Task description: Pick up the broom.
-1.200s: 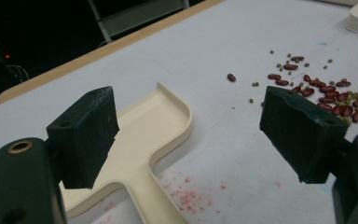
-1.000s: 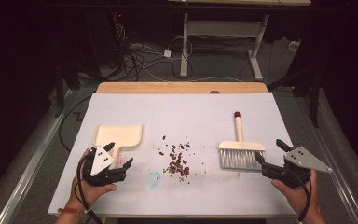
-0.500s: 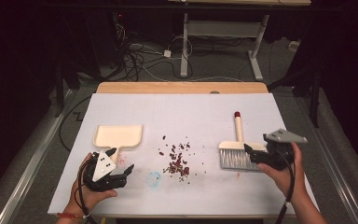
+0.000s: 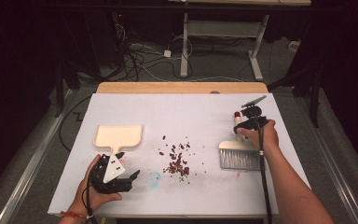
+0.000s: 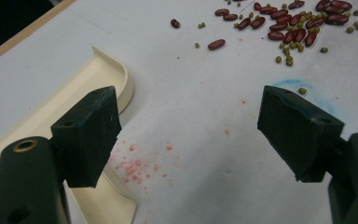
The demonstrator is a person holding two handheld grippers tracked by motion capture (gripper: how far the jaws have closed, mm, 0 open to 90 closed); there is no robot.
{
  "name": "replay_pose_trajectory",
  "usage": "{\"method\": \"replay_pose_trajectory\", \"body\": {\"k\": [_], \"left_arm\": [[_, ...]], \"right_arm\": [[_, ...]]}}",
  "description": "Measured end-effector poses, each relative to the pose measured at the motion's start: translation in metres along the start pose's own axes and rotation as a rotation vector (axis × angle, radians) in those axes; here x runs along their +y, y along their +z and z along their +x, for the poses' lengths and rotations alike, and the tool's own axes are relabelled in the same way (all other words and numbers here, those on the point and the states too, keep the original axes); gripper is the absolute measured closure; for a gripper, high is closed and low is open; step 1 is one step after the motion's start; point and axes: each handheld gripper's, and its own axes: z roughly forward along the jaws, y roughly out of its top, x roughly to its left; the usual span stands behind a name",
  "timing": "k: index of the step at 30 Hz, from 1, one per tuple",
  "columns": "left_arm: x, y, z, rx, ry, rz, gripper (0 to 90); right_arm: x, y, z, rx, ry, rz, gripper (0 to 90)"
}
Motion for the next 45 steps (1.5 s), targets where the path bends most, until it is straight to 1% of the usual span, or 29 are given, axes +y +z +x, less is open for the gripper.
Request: {"method": "replay_pose_trajectory", "body": {"k": [2, 3, 5, 6, 8, 9, 11, 12, 15, 19, 22, 24, 26, 27, 28, 29, 34, 36, 38, 39, 40, 41, 42, 44, 45], "left_arm": [[-0.001, -0.001, 0.001, 0.001, -0.006, -0.002, 20.3], [-0.002, -0.001, 0.002, 0.001, -0.009, -0.001, 20.3], [-0.003, 0.000, 0.002, -0.007, -0.008, 0.005, 20.3], [-0.003, 0.001, 0.002, -0.010, -0.003, 0.011, 20.3], [-0.002, 0.002, 0.001, -0.013, 0.001, 0.015, 20.3], [-0.002, 0.004, -0.001, -0.018, 0.012, 0.028, 20.3], [-0.001, 0.006, -0.002, -0.020, 0.020, 0.035, 20.3], [0.000, 0.006, -0.002, -0.020, 0.028, 0.040, 20.3], [0.000, 0.008, -0.003, -0.023, 0.030, 0.041, 20.3], [0.001, 0.011, -0.003, -0.029, 0.037, 0.048, 20.3], [0.002, 0.011, -0.004, -0.030, 0.040, 0.049, 20.3], [0.001, 0.011, -0.004, -0.028, 0.037, 0.045, 20.3], [0.000, 0.010, -0.002, -0.025, 0.036, 0.045, 20.3], [0.000, 0.010, -0.002, -0.023, 0.033, 0.046, 20.3], [-0.001, 0.009, -0.001, -0.022, 0.031, 0.047, 20.3], [-0.001, 0.009, 0.000, -0.020, 0.029, 0.047, 20.3], [-0.002, 0.005, 0.003, -0.001, 0.011, 0.034, 20.3], [-0.002, 0.002, 0.005, 0.006, 0.003, 0.021, 20.3], [-0.002, -0.001, 0.008, 0.010, -0.015, 0.004, 20.3], [-0.003, -0.002, 0.009, 0.012, -0.023, -0.007, 20.3], [-0.003, -0.002, 0.009, 0.012, -0.023, -0.007, 20.3], [-0.003, -0.004, 0.012, 0.018, -0.031, -0.029, 20.3], [-0.004, -0.004, 0.013, 0.014, -0.037, -0.038, 20.3], [-0.004, -0.004, 0.014, 0.008, -0.029, -0.041, 20.0], [-0.005, -0.004, 0.013, -0.001, -0.035, -0.036, 19.2]], "right_arm": [[0.002, 0.003, 0.003, -0.020, 0.002, -0.007, 37.3], [0.002, 0.003, 0.005, -0.027, -0.002, -0.009, 39.7], [0.002, 0.002, 0.006, -0.015, -0.004, -0.021, 49.6], [0.001, 0.002, 0.007, -0.012, -0.001, -0.030, 56.6], [0.000, 0.002, 0.008, -0.007, 0.009, -0.048, 58.8], [0.000, 0.002, 0.008, -0.008, 0.010, -0.052, 59.2], [-0.001, 0.002, 0.008, -0.011, 0.016, -0.056, 61.2], [-0.002, 0.002, 0.008, -0.010, 0.018, -0.064, 63.0], [-0.002, 0.002, 0.009, -0.008, 0.014, -0.069, 69.5], [-0.001, 0.002, 0.010, -0.014, -0.006, -0.066, 69.9], [-0.001, 0.002, 0.009, -0.005, -0.015, -0.070, 70.0], [-0.001, 0.000, 0.008, 0.011, -0.031, -0.073, 70.1], [-0.001, -0.005, 0.009, 0.024, -0.050, -0.095, 70.1], [-0.001, -0.010, 0.009, 0.032, -0.060, -0.117, 70.1], [-0.002, -0.016, 0.009, 0.040, -0.062, -0.151, 70.1], [-0.002, -0.024, 0.009, 0.043, -0.061, -0.201, 70.1], [-0.007, -0.064, 0.011, 0.122, -0.074, -0.385, 70.2], [-0.010, -0.080, 0.012, 0.157, -0.058, -0.465, 70.2], [-0.012, -0.092, 0.018, 0.179, -0.065, -0.526, 70.2], [-0.013, -0.096, 0.023, 0.188, -0.079, -0.556, 70.2], [-0.012, -0.100, 0.028, 0.198, -0.087, -0.580, 70.2], [-0.012, -0.103, 0.033, 0.212, -0.090, -0.603, 70.2], [-0.011, -0.105, 0.038, 0.226, -0.098, -0.624, 70.2], [-0.007, -0.108, 0.049, 0.239, -0.102, -0.675, 70.2], [-0.004, -0.110, 0.054, 0.246, -0.108, -0.704, 70.2]]}}
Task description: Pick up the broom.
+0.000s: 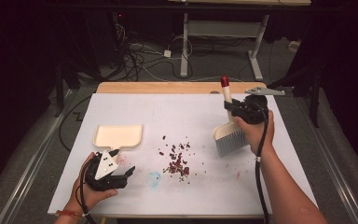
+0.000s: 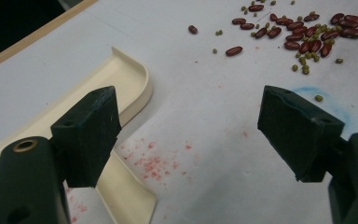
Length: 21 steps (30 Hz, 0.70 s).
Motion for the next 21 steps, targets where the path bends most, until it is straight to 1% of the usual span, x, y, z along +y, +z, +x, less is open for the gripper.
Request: {"method": "replay_pose_trajectory", "body": {"k": [1, 2, 5, 8, 9, 10, 11, 12, 14, 16, 17, 18, 19, 21], "left_arm": [[0.000, 0.000, 0.000, -0.007, 0.005, 0.000, 18.1], [-0.001, 0.000, 0.000, -0.012, 0.006, -0.003, 17.6], [-0.002, 0.002, 0.000, -0.007, 0.009, 0.003, 17.5], [-0.003, 0.003, -0.001, -0.005, 0.008, 0.014, 17.5], [-0.003, 0.003, -0.001, -0.005, 0.008, 0.014, 17.5], [-0.003, 0.002, -0.001, -0.007, 0.016, 0.018, 17.5], [-0.004, 0.002, -0.002, -0.006, 0.022, 0.020, 17.5], [-0.004, 0.002, -0.002, -0.006, 0.022, 0.020, 17.5], [-0.005, 0.003, -0.002, -0.009, 0.030, 0.026, 17.5], [-0.006, 0.003, -0.002, -0.010, 0.033, 0.028, 17.5], [-0.006, 0.003, -0.002, -0.011, 0.034, 0.030, 17.5], [-0.007, 0.002, -0.002, -0.009, 0.038, 0.032, 17.5], [-0.008, 0.001, -0.002, -0.007, 0.037, 0.033, 17.5], [-0.008, 0.000, -0.002, -0.008, 0.034, 0.032, 17.5]], "right_arm": [[0.003, 0.002, 0.004, 0.006, -0.004, -0.032, 70.2], [0.007, 0.005, 0.009, 0.006, -0.003, -0.052, 70.2], [0.016, 0.016, 0.025, 0.014, -0.014, -0.118, 70.2], [0.024, 0.033, 0.039, 0.051, -0.003, -0.155, 70.1], [0.024, 0.033, 0.039, 0.051, -0.003, -0.155, 70.1], [0.028, 0.044, 0.047, 0.069, 0.009, -0.183, 70.2], [0.029, 0.050, 0.052, 0.078, 0.009, -0.196, 70.2], [0.031, 0.055, 0.056, 0.078, 0.008, -0.201, 70.2], [0.033, 0.065, 0.066, 0.094, -0.001, -0.232, 70.2], [0.035, 0.075, 0.075, 0.086, -0.023, -0.244, 70.2], [0.037, 0.080, 0.080, 0.092, -0.038, -0.251, 70.2], [0.038, 0.085, 0.084, 0.092, -0.049, -0.247, 70.2], [0.040, 0.090, 0.088, 0.101, -0.063, -0.250, 70.2], [0.043, 0.100, 0.097, 0.123, -0.068, -0.241, 70.2]]}}
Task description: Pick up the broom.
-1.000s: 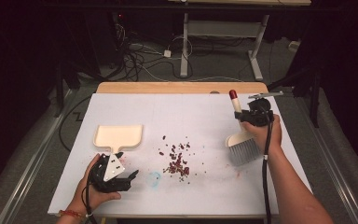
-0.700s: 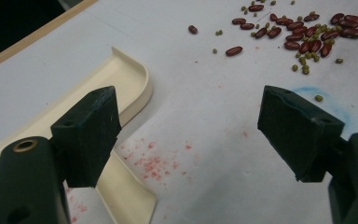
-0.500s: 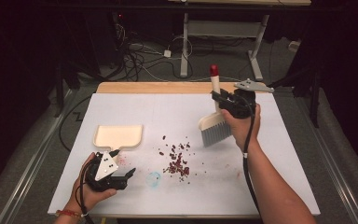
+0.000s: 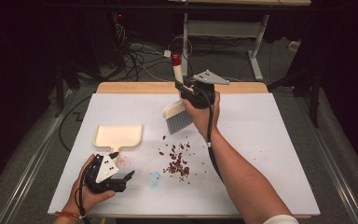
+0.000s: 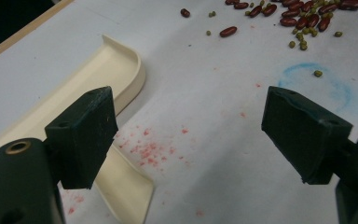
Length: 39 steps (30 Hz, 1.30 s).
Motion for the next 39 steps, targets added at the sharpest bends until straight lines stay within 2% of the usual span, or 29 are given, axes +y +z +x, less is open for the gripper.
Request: {"method": "replay_pose_trajectory", "body": {"k": [7, 9, 14, 18, 22, 24, 25, 28, 36, 39], "left_arm": [[-0.002, -0.001, -0.002, -0.008, 0.012, 0.002, 17.5], [-0.003, -0.001, -0.002, -0.011, 0.016, 0.007, 17.5], [-0.005, 0.000, -0.002, -0.019, 0.015, 0.007, 17.5], [-0.006, -0.001, -0.003, -0.013, 0.031, 0.011, 17.5], [-0.006, 0.000, -0.002, -0.010, 0.022, 0.016, 17.5], [-0.006, 0.000, -0.002, -0.011, 0.020, 0.017, 17.5], [-0.006, 0.000, -0.002, -0.011, 0.023, 0.018, 17.5], [-0.005, 0.001, -0.003, -0.008, 0.034, 0.028, 17.5], [-0.004, 0.005, -0.004, -0.023, 0.042, 0.037, 17.5], [-0.004, 0.005, -0.004, -0.021, 0.043, 0.040, 17.5]], "right_arm": [[-0.005, 0.030, 0.018, 0.051, -0.008, 0.003, 70.2], [-0.010, 0.035, 0.022, 0.052, 0.005, -0.013, 70.1], [-0.026, 0.045, 0.030, 0.063, 0.044, -0.016, 70.1], [-0.040, 0.049, 0.037, 0.060, 0.026, -0.001, 70.2], [-0.056, 0.047, 0.038, 0.055, 0.007, 0.024, 70.1], [-0.061, 0.044, 0.038, 0.049, -0.018, 0.012, 70.0], [-0.063, 0.042, 0.038, 0.046, -0.033, 0.003, 70.0], [-0.063, 0.036, 0.040, 0.066, -0.034, -0.002, 70.0], [-0.064, 0.016, 0.043, 0.104, -0.069, 0.015, 70.1], [-0.067, 0.001, 0.038, 0.108, -0.049, 0.012, 70.0]]}}
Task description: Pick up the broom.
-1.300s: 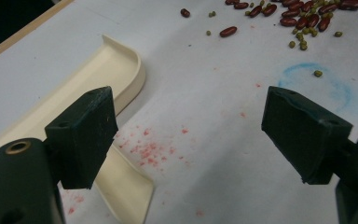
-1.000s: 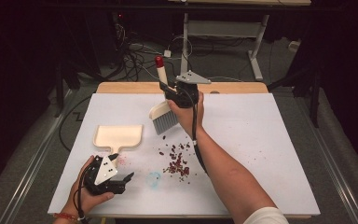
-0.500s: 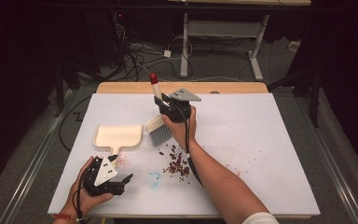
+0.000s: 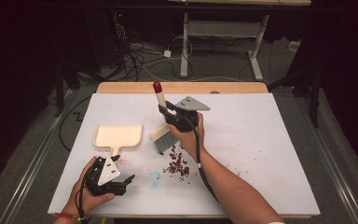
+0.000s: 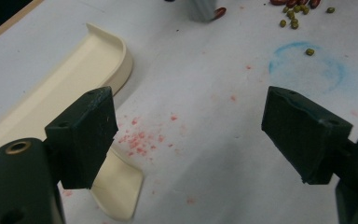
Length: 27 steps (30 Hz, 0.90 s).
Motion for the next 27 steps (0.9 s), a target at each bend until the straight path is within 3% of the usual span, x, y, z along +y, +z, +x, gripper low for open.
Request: {"method": "replay_pose_trajectory", "body": {"k": [8, 17, 21, 25, 27], "left_arm": [[0.004, -0.001, -0.003, 0.008, 0.005, 0.001, 17.5], [0.004, 0.003, -0.002, 0.001, 0.009, 0.007, 17.5], [0.001, 0.001, 0.001, 0.008, 0.006, 0.005, 17.5], [-0.001, -0.001, 0.002, 0.012, 0.005, 0.004, 17.5], [-0.002, -0.002, 0.002, 0.012, 0.000, -0.002, 17.5]], "right_arm": [[-0.001, -0.029, -0.008, -0.006, 0.003, 0.001, 70.1], [0.022, -0.022, -0.015, -0.018, 0.018, -0.059, 70.1], [0.027, -0.010, -0.018, -0.073, -0.032, -0.069, 70.0], [0.014, 0.000, -0.026, -0.193, -0.046, -0.061, 70.1], [0.005, 0.001, -0.030, -0.232, -0.028, -0.051, 70.1]]}}
